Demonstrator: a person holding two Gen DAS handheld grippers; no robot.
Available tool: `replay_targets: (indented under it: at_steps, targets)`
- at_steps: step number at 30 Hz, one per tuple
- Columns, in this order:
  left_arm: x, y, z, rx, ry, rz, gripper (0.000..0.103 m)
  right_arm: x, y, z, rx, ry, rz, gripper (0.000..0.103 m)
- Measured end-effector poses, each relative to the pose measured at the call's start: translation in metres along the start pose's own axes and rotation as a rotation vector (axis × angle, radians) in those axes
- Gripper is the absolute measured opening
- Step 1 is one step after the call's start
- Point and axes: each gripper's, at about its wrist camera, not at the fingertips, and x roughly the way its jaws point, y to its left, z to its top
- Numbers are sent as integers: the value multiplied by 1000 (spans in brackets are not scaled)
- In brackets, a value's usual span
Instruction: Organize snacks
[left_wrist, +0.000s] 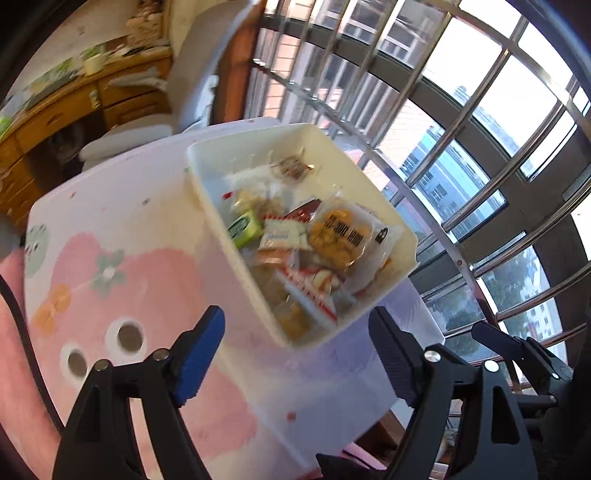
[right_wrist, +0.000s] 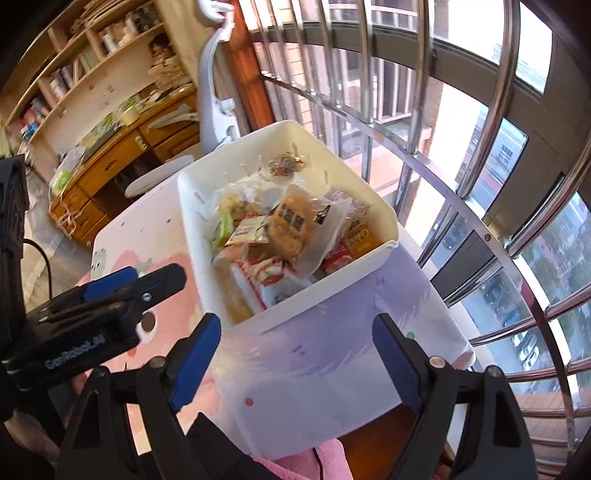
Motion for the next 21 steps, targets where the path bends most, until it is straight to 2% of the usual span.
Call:
replay_targets:
  at_steps: [7,15,21]
  targets:
    - [-56,27,-55,-122,-17,75,87,-28,19,-26,-68,10,54,88]
    - [-98,44,-119,-253,-9,163,87,-47,35,-40,-171,34,116,90]
    - [-120,37,-141,-338,-36,251,87,-50,39,-39,-259,98,205,91]
